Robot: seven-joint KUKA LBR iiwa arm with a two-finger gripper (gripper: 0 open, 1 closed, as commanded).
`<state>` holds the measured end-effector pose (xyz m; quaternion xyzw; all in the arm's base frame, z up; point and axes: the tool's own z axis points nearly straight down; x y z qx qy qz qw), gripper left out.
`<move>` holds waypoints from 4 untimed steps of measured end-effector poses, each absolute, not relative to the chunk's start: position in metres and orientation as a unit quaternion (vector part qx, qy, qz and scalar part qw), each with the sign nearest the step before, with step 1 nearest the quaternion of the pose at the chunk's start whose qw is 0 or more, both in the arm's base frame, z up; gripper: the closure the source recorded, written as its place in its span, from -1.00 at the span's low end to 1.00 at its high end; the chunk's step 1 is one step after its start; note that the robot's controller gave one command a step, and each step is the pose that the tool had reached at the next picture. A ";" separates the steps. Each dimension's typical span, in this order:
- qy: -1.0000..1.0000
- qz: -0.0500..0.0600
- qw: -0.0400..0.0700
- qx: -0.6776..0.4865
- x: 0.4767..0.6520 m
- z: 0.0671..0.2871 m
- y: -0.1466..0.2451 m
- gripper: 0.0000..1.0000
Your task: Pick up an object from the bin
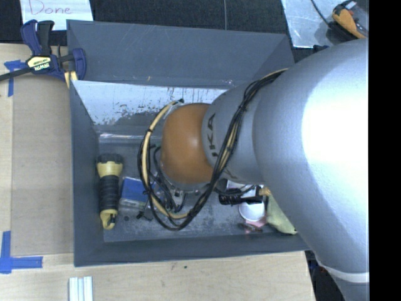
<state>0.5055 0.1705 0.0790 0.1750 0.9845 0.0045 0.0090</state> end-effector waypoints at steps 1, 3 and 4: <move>0.984 0.005 0.010 0.175 0.506 0.087 0.170 1.00; 0.985 0.005 0.010 0.175 0.506 0.135 0.169 1.00; 0.985 0.005 0.011 0.175 0.507 0.139 0.169 1.00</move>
Offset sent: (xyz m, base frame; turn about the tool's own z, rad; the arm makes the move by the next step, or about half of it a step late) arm 0.0003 -0.0003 0.0692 0.0003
